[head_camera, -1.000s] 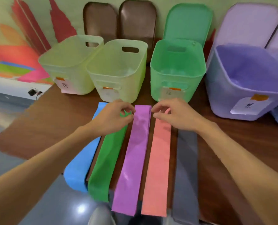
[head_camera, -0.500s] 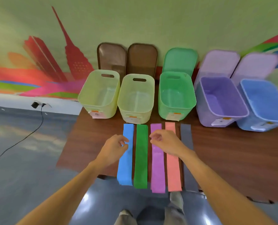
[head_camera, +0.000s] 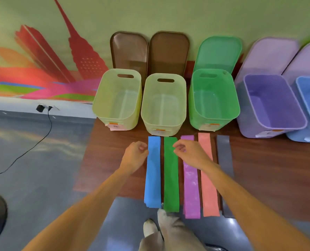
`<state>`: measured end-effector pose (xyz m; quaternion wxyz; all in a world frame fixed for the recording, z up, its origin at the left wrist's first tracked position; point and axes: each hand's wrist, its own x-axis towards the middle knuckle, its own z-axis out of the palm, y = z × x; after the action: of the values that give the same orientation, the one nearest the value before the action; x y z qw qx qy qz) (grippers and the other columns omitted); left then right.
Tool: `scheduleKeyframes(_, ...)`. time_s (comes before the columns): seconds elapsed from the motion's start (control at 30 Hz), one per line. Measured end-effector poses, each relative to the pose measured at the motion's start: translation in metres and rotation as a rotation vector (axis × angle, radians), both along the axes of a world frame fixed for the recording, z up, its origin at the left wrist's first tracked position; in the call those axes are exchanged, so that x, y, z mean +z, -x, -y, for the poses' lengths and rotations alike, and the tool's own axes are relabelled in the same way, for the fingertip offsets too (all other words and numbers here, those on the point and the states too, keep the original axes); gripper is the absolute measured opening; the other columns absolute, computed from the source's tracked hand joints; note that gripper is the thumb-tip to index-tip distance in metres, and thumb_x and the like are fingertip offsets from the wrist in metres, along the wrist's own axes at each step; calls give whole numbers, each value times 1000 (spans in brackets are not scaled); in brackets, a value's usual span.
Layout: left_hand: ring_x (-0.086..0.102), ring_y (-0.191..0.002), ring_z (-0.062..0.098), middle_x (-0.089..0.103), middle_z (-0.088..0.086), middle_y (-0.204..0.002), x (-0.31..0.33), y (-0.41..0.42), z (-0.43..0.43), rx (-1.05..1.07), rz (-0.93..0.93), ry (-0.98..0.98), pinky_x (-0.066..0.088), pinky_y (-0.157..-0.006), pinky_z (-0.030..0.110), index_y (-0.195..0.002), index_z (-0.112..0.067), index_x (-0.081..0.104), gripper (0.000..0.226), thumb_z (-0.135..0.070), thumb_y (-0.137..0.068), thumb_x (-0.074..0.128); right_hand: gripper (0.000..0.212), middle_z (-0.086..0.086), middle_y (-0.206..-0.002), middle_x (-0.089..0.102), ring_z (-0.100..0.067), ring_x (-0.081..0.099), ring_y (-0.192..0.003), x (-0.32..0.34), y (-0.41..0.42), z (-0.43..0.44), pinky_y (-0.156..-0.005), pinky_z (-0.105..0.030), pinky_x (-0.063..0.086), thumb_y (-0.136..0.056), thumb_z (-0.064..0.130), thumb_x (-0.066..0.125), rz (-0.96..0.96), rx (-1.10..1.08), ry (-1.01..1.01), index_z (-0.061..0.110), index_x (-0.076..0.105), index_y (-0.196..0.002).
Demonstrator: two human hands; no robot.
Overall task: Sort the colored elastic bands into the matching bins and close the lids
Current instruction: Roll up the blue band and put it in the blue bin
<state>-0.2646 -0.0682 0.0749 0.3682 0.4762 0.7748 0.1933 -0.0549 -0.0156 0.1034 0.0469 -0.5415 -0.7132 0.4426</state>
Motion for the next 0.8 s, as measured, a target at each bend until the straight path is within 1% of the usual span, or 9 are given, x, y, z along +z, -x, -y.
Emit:
scheduleKeyframes(0.07, 58, -96, 17, 59, 1, -107, -15, -3, -15, 32, -13, 35, 41, -82, 22, -111, -14, 63, 24, -17, -87, 59, 28, -1, -115, 63, -5, 55, -94, -15, 0, -11, -84, -14, 39, -95, 18, 55, -7, -4, 23, 13, 59, -122)
scheduleKeyframes(0.13, 57, -97, 19, 58, 2, -104, -29, -5, -33, 30, -53, 50, 36, -74, 20, -109, -14, 62, 24, -18, -86, 57, 27, -1, -113, 64, -4, 56, -91, -27, 0, -25, -80, -8, 39, -94, 18, 56, -24, -11, 32, 13, 60, -120)
scheduleKeyframes(0.2, 53, -92, 19, 58, 4, -105, -40, -7, -51, 38, -88, 67, 34, -73, 21, -112, -15, 60, 27, -19, -86, 55, 26, -1, -112, 65, -5, 58, -90, -37, 0, -36, -79, -7, 39, -94, 18, 57, -33, -18, 47, 13, 61, -120)
scheduleKeyframes(0.27, 50, -90, 17, 56, 6, -110, -48, -12, -61, 49, -109, 82, 42, -77, 27, -120, -17, 59, 33, -18, -87, 57, 27, 0, -111, 65, -5, 58, -91, -45, 0, -43, -83, -11, 41, -94, 18, 57, -32, -5, 69, 13, 61, -120)
scheduleKeyframes(0.37, 58, -95, 25, 52, 7, -113, -57, -17, -67, 91, -135, 85, 50, -84, 37, -122, -17, 59, 36, -18, -86, 60, 25, -2, -108, 67, -7, 61, -89, -58, 2, -50, -83, -11, 43, -92, 16, 59, -53, -16, 87, 12, 63, -117)
scheduleKeyframes(0.5, 59, -88, 23, 55, 2, -109, -62, -19, -67, 150, -163, 37, 49, -76, 32, -109, -18, 65, 23, -16, -85, 62, 24, -1, -106, 68, -6, 61, -90, -69, 3, -50, -85, -13, 45, -92, 16, 59, -53, -21, 113, 13, 64, -115)
scheduleKeyframes(0.63, 61, -88, 19, 62, -3, -102, -63, -16, -66, 185, -196, -3, 45, -70, 27, -99, -23, 70, 17, -17, -86, 62, 25, 0, -109, 68, -6, 61, -93, -73, 8, -46, -86, -12, 43, -93, 16, 58, -52, -27, 103, 12, 63, -118)
scheduleKeyframes(0.73, 64, -87, 17, 70, -5, -97, -65, -11, -63, 213, -160, -40, 49, -72, 26, -97, -25, 74, 15, -21, -85, 66, 25, -2, -109, 68, -7, 60, -92, -74, 16, -41, -87, -13, 44, -93, 14, 57, -60, -57, 79, 11, 63, -117)
scheduleKeyframes(0.8, 66, -86, 17, 74, -5, -94, -65, -8, -61, 244, -114, -54, 53, -76, 30, -96, -26, 75, 14, -25, -83, 69, 26, -2, -111, 67, -8, 60, -95, -74, 23, -36, -92, -19, 47, -93, 14, 57, -58, -74, 64, 11, 62, -119)
